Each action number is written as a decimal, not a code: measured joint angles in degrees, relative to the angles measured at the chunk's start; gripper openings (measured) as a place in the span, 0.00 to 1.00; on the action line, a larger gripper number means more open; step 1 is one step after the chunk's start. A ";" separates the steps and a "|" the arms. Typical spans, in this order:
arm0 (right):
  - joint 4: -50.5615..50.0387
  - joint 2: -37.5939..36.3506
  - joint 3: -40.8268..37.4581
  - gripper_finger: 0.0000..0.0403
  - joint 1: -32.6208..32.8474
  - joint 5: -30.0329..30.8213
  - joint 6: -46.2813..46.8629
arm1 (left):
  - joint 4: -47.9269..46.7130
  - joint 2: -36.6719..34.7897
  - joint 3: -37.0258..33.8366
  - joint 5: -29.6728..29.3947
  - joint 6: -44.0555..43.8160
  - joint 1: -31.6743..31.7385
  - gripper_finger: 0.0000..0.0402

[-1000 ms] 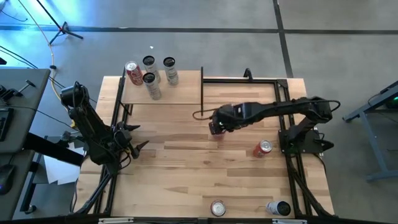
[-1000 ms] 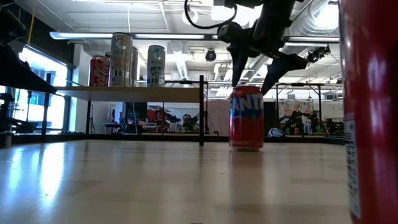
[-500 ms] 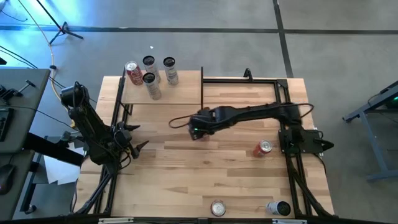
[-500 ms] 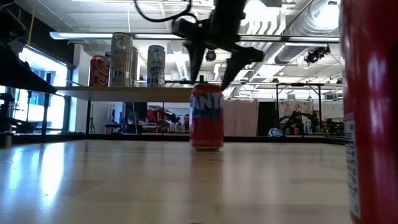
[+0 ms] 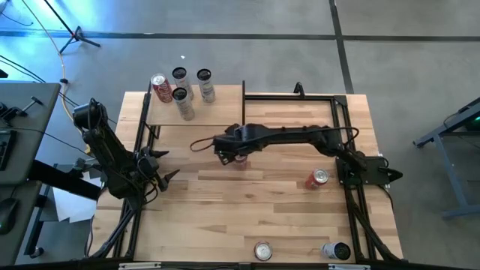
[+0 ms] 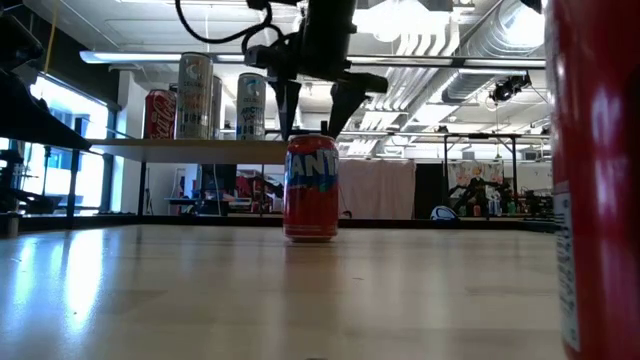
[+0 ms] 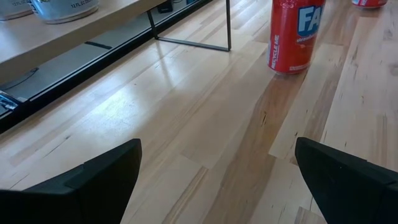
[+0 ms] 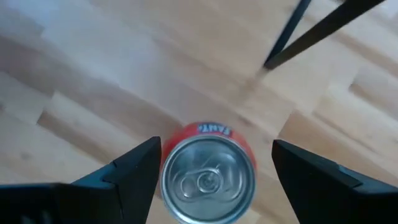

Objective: Place canned beverage on shelf
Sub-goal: Put the top orange soda can on the shelf

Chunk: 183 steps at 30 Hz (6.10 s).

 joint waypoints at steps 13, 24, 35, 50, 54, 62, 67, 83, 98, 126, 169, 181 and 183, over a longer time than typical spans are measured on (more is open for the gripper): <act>2.55 -0.88 -8.63 0.72 15.20 27.99 23.52 | 0.00 -0.01 0.01 0.00 0.01 0.02 1.00; 25.88 -0.86 -28.02 0.72 18.75 41.03 30.45 | 0.01 0.01 0.01 0.00 -0.02 -0.01 1.00; 44.56 -0.86 -39.23 0.72 17.31 49.10 19.45 | 0.01 0.01 0.01 0.00 0.00 -0.01 1.00; 58.37 0.06 -41.47 0.69 12.82 50.59 9.37 | -0.01 0.01 -0.01 0.00 -0.04 -0.01 1.00; 62.06 1.58 -41.41 0.60 12.81 52.07 8.81 | 0.01 0.01 0.01 0.00 -0.04 0.01 1.00; 64.27 2.56 -41.45 0.45 13.19 49.02 8.08 | 0.01 0.01 0.01 0.00 0.01 0.01 1.00; 64.14 2.51 -41.41 0.40 13.99 48.44 8.06 | -0.01 0.01 0.01 0.00 -0.01 0.00 1.00; 64.28 2.51 -40.42 0.83 17.19 53.41 9.44 | -0.01 0.00 0.01 0.00 -0.02 -0.01 1.00; 65.03 2.48 -40.42 0.92 14.39 56.40 8.01 | 0.00 -0.01 0.01 0.00 0.00 0.00 1.00; 67.12 3.38 -40.40 0.94 8.65 52.87 7.96 | -0.01 0.01 0.01 0.00 0.01 -0.01 1.00; 71.08 3.47 -40.42 0.71 6.79 48.49 0.18 | -0.01 0.01 0.00 0.00 -0.02 0.00 1.00; 69.97 3.55 -35.95 0.71 10.22 50.45 -5.92 | -0.01 0.01 0.01 0.00 0.01 0.01 1.00; 66.14 3.55 -32.91 0.71 10.62 50.49 -6.77 | 0.00 0.00 0.00 0.00 -0.02 0.00 1.00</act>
